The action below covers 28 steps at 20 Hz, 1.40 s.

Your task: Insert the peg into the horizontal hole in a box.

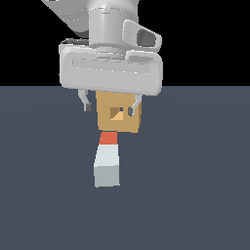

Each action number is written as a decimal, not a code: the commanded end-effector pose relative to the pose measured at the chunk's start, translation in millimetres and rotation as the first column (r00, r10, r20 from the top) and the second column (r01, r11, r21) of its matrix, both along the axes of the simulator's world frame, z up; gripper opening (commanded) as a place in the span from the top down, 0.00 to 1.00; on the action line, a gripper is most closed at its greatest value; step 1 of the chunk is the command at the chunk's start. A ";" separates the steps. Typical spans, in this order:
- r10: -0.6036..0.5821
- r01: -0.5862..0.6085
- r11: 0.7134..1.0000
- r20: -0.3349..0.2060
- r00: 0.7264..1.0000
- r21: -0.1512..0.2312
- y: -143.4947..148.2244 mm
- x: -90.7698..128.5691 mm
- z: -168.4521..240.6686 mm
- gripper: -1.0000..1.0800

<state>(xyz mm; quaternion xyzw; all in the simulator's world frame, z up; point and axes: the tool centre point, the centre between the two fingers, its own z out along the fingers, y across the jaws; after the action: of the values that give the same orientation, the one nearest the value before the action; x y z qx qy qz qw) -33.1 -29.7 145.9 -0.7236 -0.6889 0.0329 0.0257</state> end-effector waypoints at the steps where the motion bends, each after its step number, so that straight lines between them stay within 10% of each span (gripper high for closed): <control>1: 0.000 0.000 1.000 0.000 1.000 0.000 0.0 0.0 0.0 0.04; 28: 0.138 -0.139 0.990 0.083 0.987 0.008 -28.5 -6.6 -70.9 0.04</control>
<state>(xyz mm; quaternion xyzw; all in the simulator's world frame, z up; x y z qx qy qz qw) -40.2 -57.8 76.4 -0.6760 -0.7369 0.0015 0.0009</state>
